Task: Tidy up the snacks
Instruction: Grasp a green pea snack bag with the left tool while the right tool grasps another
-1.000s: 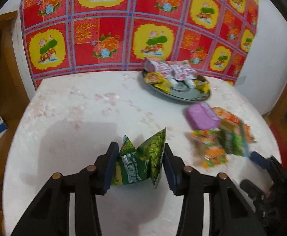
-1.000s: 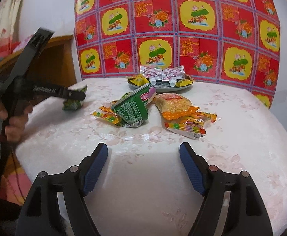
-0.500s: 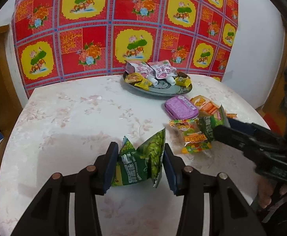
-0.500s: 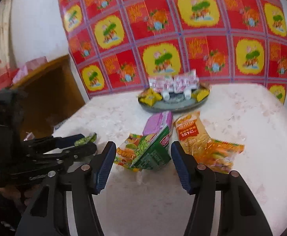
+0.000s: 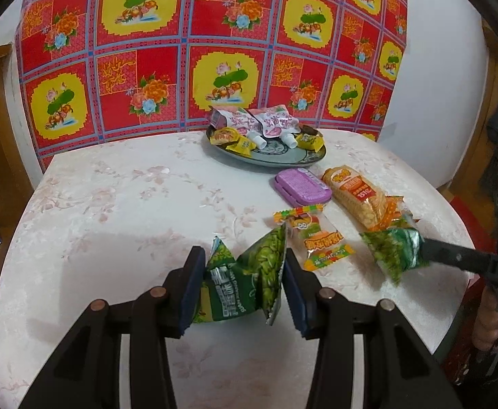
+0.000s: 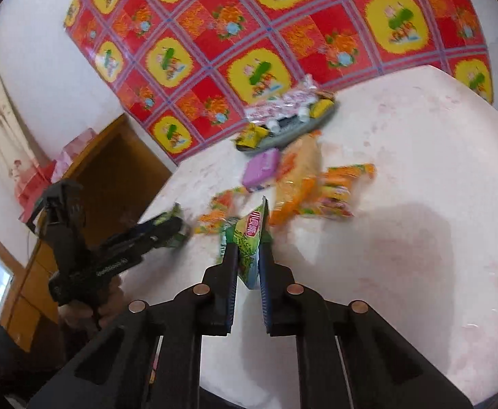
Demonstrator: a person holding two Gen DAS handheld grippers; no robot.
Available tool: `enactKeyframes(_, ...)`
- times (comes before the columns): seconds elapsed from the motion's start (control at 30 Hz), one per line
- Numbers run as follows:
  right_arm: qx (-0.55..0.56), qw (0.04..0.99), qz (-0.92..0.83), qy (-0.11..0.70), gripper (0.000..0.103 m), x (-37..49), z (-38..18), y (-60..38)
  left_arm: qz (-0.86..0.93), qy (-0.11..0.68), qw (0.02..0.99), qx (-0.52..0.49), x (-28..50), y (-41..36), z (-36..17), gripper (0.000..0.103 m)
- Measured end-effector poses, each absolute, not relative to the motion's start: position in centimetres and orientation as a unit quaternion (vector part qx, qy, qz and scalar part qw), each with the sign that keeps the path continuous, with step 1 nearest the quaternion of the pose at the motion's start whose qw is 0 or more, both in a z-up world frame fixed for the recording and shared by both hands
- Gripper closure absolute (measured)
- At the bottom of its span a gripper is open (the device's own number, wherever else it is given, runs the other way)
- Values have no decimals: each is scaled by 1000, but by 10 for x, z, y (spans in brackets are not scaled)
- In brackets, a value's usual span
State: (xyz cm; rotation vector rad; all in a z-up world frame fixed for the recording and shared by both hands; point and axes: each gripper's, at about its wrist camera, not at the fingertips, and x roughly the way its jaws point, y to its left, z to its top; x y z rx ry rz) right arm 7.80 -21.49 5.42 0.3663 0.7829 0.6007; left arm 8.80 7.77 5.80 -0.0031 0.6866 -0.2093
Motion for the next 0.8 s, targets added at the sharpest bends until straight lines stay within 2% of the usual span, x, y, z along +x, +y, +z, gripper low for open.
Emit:
enactKeyframes(0.1, 158, 896, 206, 360, 69, 79, 59, -222, -98, 329, 939, -1, 86, 78, 59, 56)
enactKeyframes(0.17, 148, 909, 200, 335, 44, 75, 66, -220, -101, 325, 940, -1, 85, 78, 59, 56)
enactKeyframes(0.27, 81, 932, 203, 287, 20, 59, 83, -196, -103, 325, 940, 2, 85, 77, 59, 56)
enactKeyframes(0.37, 4, 930, 238, 281, 10, 54, 87, -165, -111, 321, 941, 2, 83, 77, 60, 56)
enactKeyframes(0.47, -35, 919, 229, 318, 10, 68, 79, -143, -113, 317, 942, 2, 82, 77, 60, 56)
enactKeyframes(0.63, -13, 911, 211, 354, 12, 85, 59, -153, -120, 316, 941, 9, 79, 74, 60, 56)
enactKeyframes(0.7, -8, 903, 221, 368, 26, 90, 55, -154, -116, 316, 942, 6, 79, 75, 60, 56)
enactKeyframes(0.73, -11, 902, 224, 369, 38, 93, 55, -153, -116, 316, 942, 3, 80, 76, 60, 56)
enactKeyframes(0.8, -23, 900, 223, 374, 44, 96, 52, -150, -118, 317, 941, -3, 80, 78, 60, 56)
